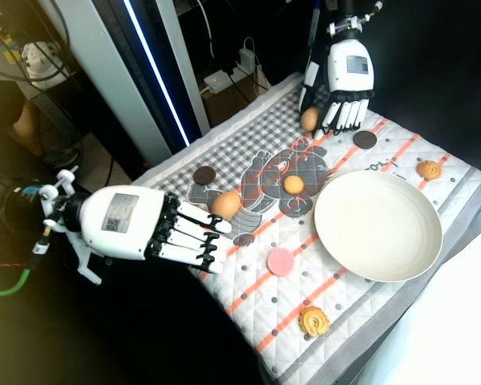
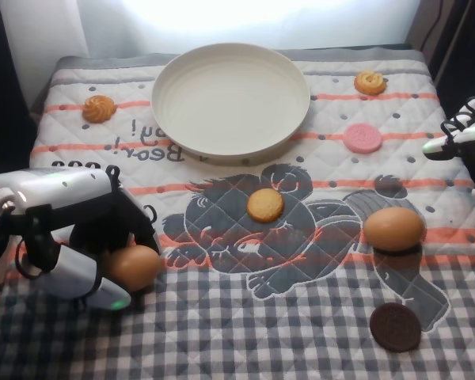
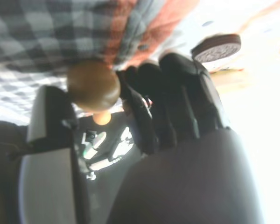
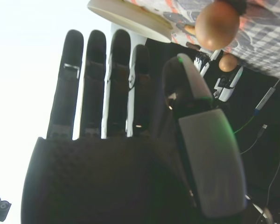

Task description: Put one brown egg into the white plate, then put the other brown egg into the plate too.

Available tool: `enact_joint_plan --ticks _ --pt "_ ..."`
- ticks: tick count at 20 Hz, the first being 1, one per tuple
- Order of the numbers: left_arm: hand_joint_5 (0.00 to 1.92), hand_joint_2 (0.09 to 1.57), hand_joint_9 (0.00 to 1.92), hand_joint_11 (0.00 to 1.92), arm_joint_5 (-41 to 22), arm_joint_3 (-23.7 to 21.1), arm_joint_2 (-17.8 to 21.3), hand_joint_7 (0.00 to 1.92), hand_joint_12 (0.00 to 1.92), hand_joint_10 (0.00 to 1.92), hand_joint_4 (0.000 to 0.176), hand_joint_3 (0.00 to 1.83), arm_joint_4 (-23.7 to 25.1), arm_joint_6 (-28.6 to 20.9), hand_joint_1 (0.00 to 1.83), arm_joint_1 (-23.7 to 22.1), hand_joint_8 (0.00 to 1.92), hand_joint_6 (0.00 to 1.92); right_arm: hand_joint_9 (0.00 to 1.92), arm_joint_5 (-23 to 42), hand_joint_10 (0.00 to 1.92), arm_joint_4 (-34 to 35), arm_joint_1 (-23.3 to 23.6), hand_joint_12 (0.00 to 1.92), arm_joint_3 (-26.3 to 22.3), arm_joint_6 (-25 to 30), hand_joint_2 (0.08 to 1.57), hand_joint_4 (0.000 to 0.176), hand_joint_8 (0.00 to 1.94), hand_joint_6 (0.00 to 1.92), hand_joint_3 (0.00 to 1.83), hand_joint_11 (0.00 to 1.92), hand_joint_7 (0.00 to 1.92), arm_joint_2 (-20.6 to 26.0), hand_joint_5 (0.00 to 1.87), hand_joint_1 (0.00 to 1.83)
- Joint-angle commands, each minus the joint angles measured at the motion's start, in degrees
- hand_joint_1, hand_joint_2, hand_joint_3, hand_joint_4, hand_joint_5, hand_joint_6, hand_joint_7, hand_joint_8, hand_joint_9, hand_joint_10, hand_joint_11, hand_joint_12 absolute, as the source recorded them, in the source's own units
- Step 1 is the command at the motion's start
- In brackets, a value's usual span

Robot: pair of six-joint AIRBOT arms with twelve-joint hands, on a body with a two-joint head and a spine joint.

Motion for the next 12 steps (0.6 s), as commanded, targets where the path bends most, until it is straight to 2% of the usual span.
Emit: enact_joint_plan --ticks 1,2,4,5,6,7,8,10,12 --pt "0.99 1.13 0.84 0.76 -2.7 0.3 -0.7 0.94 1.55 1.33 0.000 0.00 -0.4 0.3 1.26 0.2 1.30 0.71 0.67 6.3 0.00 1.9 0.2 0.51 0.1 0.2 1.36 0.023 0.00 0.00 0.01 0.39 0.79 0.1 0.66 0.77" --pt "1.00 1.12 0.87 0.77 -3.0 0.5 -0.8 0.96 1.47 1.22 0.000 0.00 -0.9 0.3 1.26 0.3 1.25 0.71 0.67 6.3 0.00 2.0 0.2 0.50 0.1 0.2 1.37 0.026 0.00 0.00 0.01 0.38 0.78 0.1 0.66 0.75" --pt "1.00 1.12 0.91 0.79 -4.4 0.9 -0.9 0.96 1.49 1.20 0.000 0.00 -2.4 0.3 1.27 0.3 1.26 0.69 0.67 6.3 0.00 2.0 0.2 0.49 0.1 0.2 1.38 0.025 0.00 0.00 0.01 0.38 0.78 0.1 0.66 0.75" --pt "1.01 1.12 0.94 0.79 -5.5 1.1 -0.8 0.98 1.44 1.11 0.000 0.00 -3.5 0.3 1.27 0.2 1.23 0.68 0.67 6.3 0.00 2.0 0.2 0.49 0.1 0.2 1.38 0.029 0.00 0.00 0.01 0.37 0.78 0.1 0.66 0.74" --pt "1.01 1.12 0.94 0.78 -6.7 1.5 -0.7 0.98 1.40 1.06 0.000 0.00 -4.5 0.3 1.27 -0.1 1.23 0.68 0.67 6.3 0.00 2.0 0.2 0.49 0.1 0.2 1.38 0.024 0.00 0.00 0.00 0.38 0.78 0.1 0.67 0.74" --pt "1.04 1.10 0.97 0.78 -7.9 2.0 -0.5 1.01 1.29 0.93 0.000 0.00 -5.3 0.3 1.27 -0.6 1.17 0.65 0.68 6.3 0.00 2.1 0.2 0.48 0.1 0.2 1.38 0.017 0.00 0.00 0.00 0.39 0.79 0.1 0.67 0.77" --pt "0.97 1.11 0.96 0.74 -8.8 2.6 -0.5 1.00 1.23 0.83 0.000 0.00 -6.0 0.3 1.26 -1.7 1.16 0.79 0.69 6.2 0.01 2.1 0.2 0.48 0.2 0.2 1.39 0.018 0.01 0.00 0.00 0.39 0.80 0.1 0.67 0.77" --pt "0.93 1.13 0.97 0.70 -9.2 5.6 -1.9 0.98 1.17 0.70 0.000 0.00 -6.3 0.3 1.23 -6.5 1.16 0.91 0.69 6.2 0.00 2.1 0.2 0.47 0.3 0.2 1.38 0.025 0.00 0.00 0.00 0.40 0.79 0.1 0.66 0.76" --pt "0.88 1.14 0.99 0.70 -8.0 10.8 -6.0 0.97 1.14 0.65 0.000 0.00 -6.4 0.4 1.22 -13.0 1.14 1.00 0.70 6.2 0.01 2.1 0.2 0.48 0.4 0.2 1.38 0.025 0.00 0.00 0.00 0.41 0.79 0.1 0.66 0.76"
